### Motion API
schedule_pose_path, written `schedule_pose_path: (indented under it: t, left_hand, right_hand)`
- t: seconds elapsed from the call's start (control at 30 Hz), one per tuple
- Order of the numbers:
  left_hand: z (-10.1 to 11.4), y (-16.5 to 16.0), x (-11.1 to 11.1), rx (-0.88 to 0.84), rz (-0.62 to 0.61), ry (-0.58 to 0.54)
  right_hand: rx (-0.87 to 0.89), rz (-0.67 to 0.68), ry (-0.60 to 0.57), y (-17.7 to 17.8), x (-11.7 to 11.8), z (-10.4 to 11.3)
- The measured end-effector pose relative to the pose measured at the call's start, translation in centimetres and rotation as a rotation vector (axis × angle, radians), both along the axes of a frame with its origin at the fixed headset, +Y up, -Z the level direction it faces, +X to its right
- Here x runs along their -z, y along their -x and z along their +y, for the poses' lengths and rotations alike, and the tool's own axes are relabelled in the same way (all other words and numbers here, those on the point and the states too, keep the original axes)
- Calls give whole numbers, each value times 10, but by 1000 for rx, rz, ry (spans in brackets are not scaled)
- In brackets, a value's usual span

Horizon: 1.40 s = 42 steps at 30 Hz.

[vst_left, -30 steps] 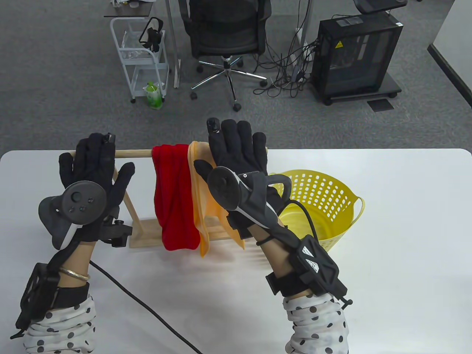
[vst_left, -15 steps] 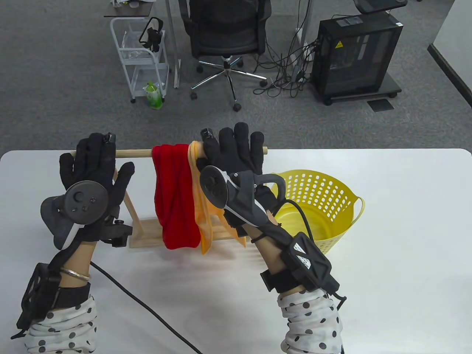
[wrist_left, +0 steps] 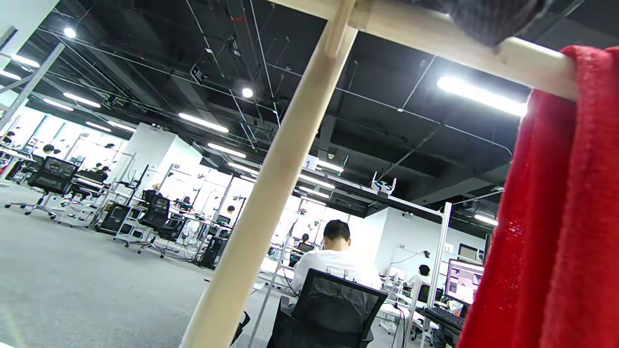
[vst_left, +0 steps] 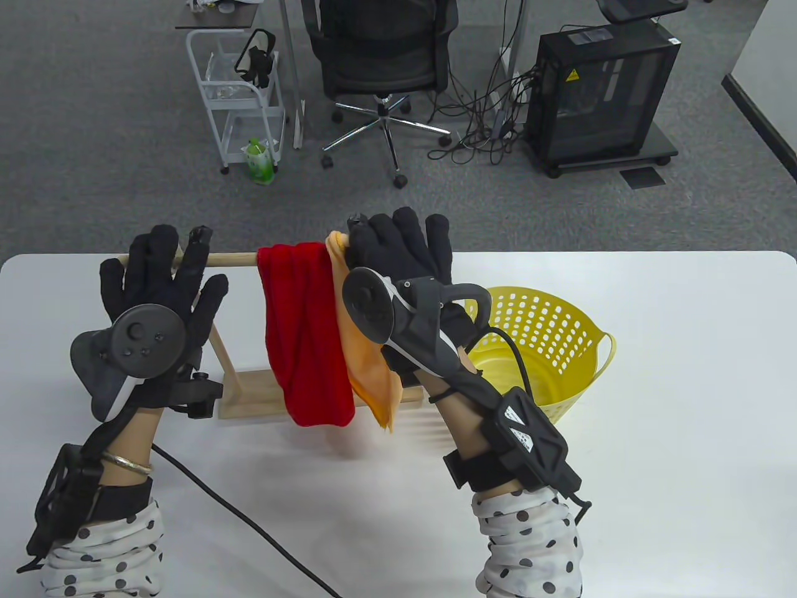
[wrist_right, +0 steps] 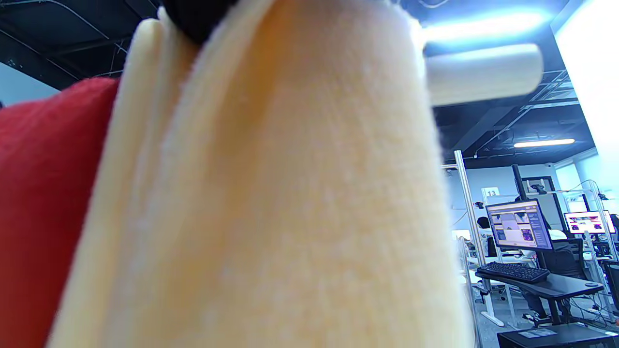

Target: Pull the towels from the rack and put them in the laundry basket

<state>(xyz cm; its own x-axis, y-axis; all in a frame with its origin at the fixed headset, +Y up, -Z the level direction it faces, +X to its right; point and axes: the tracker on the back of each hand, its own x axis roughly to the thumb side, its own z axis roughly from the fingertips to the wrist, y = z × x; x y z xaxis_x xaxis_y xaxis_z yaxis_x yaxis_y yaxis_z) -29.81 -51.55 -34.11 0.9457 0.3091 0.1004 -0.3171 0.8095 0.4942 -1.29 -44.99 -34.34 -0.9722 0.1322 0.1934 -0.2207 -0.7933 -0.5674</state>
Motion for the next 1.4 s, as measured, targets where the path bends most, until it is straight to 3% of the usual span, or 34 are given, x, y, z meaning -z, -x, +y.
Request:
schedule_pose_path:
  t: [0.33, 0.57, 0.93, 1.2, 1.4]
  left_hand:
    - [1, 0, 1, -9, -6, 5]
    - [0, -1, 0, -6, -6, 5]
    - [-1, -1, 0, 1, -6, 2]
    - [-2, -2, -1, 8, -4, -1]
    - [-2, -2, -1, 8, -4, -2]
  right_hand:
    - [52, -30, -97, -16, -9, 28]
    - [116, -31, -104, -27, -15, 44]
    - [440, 157, -35, -52, -23, 65]
    - [501, 116, -201, -68, -35, 72]
    - [394, 1, -331, -84, -49, 83]
